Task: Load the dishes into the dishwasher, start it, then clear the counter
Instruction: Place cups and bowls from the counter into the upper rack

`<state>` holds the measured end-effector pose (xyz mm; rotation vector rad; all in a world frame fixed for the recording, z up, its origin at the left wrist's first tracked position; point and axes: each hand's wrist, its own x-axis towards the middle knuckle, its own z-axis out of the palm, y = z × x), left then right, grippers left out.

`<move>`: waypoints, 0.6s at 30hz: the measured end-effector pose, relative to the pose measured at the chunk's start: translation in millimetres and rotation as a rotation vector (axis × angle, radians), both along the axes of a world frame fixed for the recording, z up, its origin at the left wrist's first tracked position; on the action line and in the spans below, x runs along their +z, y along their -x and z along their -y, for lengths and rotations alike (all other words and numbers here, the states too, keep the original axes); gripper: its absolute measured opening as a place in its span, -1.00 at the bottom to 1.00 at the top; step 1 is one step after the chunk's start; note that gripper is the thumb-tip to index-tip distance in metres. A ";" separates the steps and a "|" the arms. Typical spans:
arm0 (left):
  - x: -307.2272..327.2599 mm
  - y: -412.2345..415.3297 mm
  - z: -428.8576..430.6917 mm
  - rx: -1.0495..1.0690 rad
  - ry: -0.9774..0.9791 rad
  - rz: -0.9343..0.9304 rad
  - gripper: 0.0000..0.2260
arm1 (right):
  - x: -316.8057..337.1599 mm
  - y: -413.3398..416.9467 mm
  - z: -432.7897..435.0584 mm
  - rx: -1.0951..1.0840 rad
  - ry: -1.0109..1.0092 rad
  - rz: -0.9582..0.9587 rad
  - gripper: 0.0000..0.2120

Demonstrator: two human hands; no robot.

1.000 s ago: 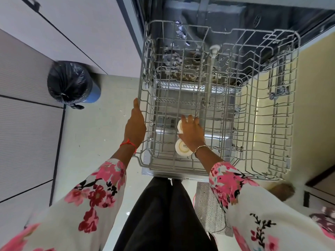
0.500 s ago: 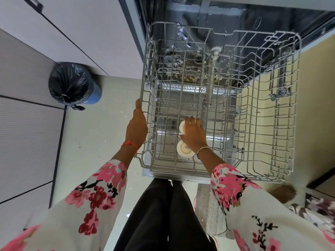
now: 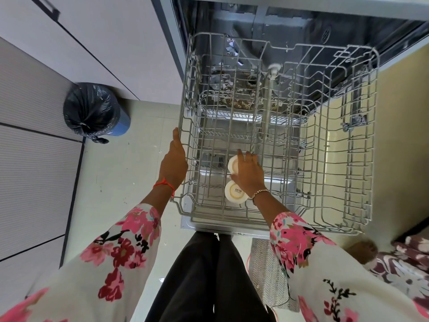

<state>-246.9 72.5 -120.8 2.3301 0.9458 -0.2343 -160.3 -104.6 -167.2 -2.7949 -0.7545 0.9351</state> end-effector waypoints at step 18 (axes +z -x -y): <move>85.2 130.9 -33.2 -0.149 0.005 0.100 -0.63 | 116.3 35.7 -50.1 0.204 -0.029 -0.040 -0.49</move>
